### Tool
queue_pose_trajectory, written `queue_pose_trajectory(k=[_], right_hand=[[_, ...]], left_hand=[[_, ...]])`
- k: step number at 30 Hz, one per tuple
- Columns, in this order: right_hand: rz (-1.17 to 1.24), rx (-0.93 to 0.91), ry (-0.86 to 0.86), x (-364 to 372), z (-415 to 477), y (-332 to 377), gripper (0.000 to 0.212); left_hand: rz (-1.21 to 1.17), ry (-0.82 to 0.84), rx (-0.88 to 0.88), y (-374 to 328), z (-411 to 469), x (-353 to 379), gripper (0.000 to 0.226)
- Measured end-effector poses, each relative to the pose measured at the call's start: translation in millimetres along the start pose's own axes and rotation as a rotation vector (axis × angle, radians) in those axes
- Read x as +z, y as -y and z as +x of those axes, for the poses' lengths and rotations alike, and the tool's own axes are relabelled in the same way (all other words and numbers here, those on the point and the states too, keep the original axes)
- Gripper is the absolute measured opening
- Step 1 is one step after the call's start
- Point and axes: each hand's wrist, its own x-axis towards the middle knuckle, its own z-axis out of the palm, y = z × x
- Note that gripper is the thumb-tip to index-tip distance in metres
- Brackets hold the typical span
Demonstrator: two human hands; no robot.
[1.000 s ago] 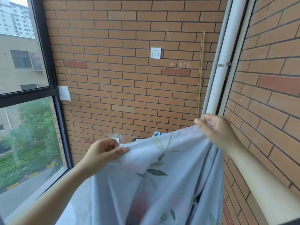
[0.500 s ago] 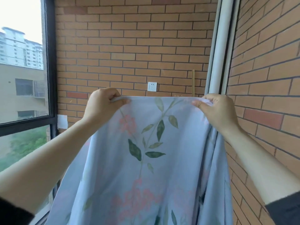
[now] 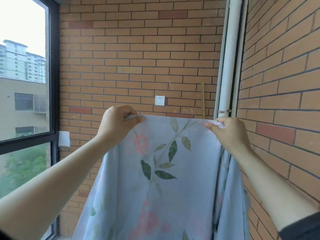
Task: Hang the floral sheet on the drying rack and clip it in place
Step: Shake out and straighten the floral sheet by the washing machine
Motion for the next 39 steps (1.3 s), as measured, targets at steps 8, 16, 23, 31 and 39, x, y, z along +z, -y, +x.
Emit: queue_pose_trajectory(k=[8,16,23,31,39], right_hand=[[0.031,0.304,0.016,12.0,-72.4,-55.8,0.015],[0.323,0.344,0.19,41.6,-182.5,-38.9,0.017],[0.543,0.405,0.406,68.8,-217.3,-16.9,0.021],[0.681,0.399,0.648,91.2,-238.2,-3.8,0.023],[0.56,0.312,0.484,91.8,-240.9,-7.1,0.025]], left_hand=[[-0.062,0.256,-0.112,3.2,-54.3,38.1,0.01],[-0.08,0.529,-0.212,11.7,-140.8,86.2,0.009],[-0.109,0.671,-0.185,12.1,-167.3,94.7,0.007],[-0.13,0.688,-0.232,22.4,-184.0,83.7,0.002],[-0.359,0.751,-0.441,36.8,-203.5,68.8,0.022]])
